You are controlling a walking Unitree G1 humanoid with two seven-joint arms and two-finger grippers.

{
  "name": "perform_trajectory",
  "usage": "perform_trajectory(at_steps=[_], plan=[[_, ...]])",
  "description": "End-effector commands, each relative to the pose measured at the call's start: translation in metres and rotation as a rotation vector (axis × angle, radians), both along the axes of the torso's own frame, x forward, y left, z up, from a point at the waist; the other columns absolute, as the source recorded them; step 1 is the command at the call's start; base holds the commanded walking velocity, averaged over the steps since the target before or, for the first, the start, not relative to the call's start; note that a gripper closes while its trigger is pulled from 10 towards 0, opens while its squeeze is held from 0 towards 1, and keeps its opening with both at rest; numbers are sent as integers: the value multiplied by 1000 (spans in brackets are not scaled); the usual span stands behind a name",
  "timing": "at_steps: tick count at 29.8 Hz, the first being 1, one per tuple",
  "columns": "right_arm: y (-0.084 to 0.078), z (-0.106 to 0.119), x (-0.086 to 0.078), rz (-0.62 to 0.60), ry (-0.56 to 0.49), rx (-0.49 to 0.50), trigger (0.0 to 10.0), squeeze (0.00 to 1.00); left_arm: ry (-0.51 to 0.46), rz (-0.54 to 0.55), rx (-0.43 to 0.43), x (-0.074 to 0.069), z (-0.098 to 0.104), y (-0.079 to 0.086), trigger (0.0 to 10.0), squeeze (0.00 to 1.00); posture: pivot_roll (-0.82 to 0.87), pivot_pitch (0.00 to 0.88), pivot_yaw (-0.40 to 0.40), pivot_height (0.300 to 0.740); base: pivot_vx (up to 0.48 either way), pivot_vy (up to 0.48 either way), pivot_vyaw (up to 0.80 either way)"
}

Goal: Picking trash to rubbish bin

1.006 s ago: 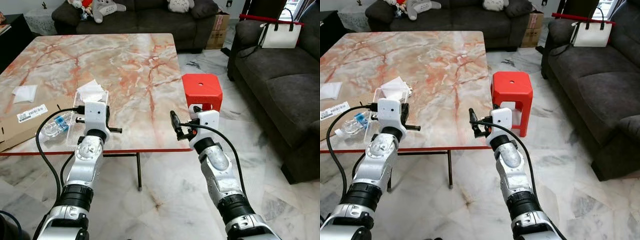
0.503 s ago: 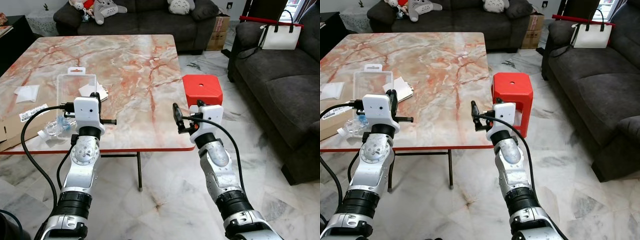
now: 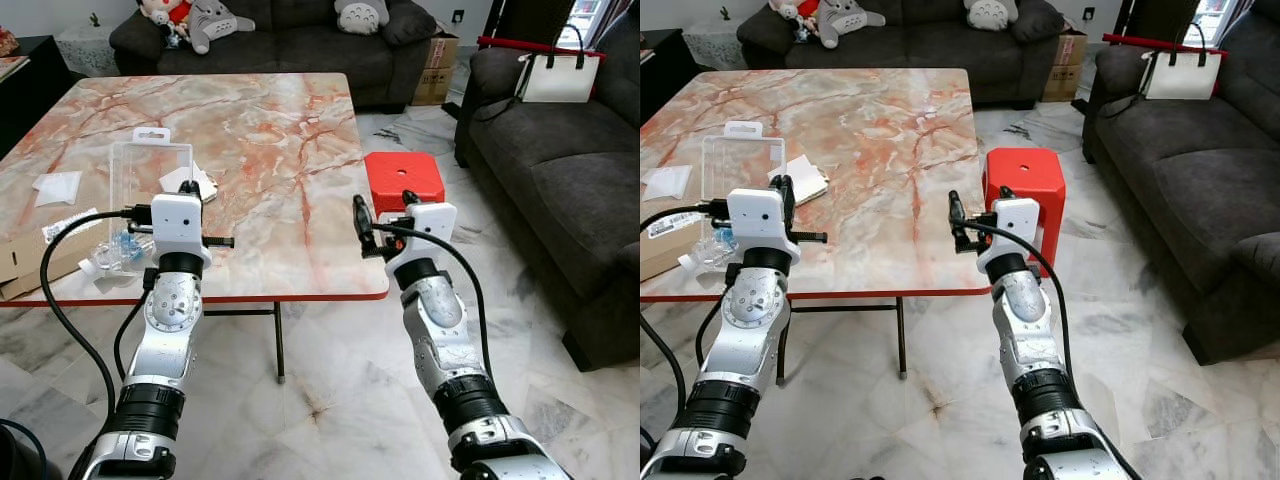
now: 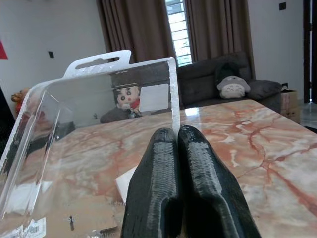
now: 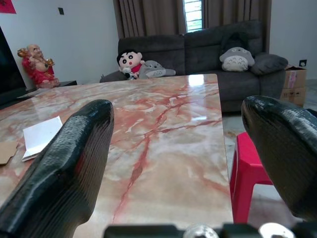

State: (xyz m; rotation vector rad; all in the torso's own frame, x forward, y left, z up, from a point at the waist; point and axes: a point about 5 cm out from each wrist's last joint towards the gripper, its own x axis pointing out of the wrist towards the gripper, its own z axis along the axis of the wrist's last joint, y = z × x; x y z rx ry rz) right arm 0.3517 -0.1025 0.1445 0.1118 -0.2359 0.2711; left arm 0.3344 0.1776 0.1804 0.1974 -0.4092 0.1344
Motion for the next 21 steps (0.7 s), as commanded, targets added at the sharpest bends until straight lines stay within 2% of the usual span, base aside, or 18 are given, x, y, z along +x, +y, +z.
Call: perform_trajectory(at_steps=[1, 5, 21], plan=[[2, 7, 2, 1, -24, 2, 10000, 0, 3, 14, 15, -1, -1, 2, 10000, 0, -31, 32, 17, 740, 0, 0, 0], [1, 7, 3, -1, -23, -5, 10000, 0, 1, 20, 19, -1, -1, 2, 10000, 0, -35, 30, 13, 740, 0, 0, 0], [0, 5, 2, 2, -22, -31, 10000, 0, 8, 25, 15, -1, -3, 2, 10000, 0, -36, 22, 12, 740, 0, -319, 0]])
